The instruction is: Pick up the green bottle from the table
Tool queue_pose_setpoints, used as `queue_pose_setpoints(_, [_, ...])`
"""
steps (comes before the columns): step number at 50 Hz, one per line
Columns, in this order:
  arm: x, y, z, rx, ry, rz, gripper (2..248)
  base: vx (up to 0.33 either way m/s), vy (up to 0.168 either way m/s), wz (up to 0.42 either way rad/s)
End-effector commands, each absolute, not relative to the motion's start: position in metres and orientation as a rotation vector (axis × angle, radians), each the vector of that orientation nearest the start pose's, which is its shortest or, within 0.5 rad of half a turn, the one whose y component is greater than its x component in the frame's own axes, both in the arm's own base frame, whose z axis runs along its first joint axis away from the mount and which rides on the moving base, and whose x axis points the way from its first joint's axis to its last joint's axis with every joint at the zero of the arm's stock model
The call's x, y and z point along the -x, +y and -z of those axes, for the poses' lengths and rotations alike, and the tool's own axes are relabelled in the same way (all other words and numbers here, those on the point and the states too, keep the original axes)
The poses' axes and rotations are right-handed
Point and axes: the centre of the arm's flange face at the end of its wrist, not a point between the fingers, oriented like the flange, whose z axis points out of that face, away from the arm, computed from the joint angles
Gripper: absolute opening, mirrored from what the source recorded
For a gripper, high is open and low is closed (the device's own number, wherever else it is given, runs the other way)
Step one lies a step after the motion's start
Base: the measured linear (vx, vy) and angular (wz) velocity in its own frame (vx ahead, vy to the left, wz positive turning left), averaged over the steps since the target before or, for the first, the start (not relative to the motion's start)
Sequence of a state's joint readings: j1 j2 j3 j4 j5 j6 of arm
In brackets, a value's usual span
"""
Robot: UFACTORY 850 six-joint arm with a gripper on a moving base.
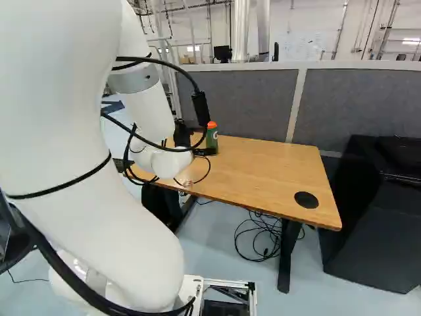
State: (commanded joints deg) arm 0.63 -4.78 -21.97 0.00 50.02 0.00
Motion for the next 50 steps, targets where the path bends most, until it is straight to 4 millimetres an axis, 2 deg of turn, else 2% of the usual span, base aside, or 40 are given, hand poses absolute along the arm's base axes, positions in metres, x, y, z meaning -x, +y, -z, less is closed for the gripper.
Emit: queue_pose_setpoints(50, [-0.458,0.0,-0.314,2.538,-0.001,1.852,247,0.0,0.0,0.0])
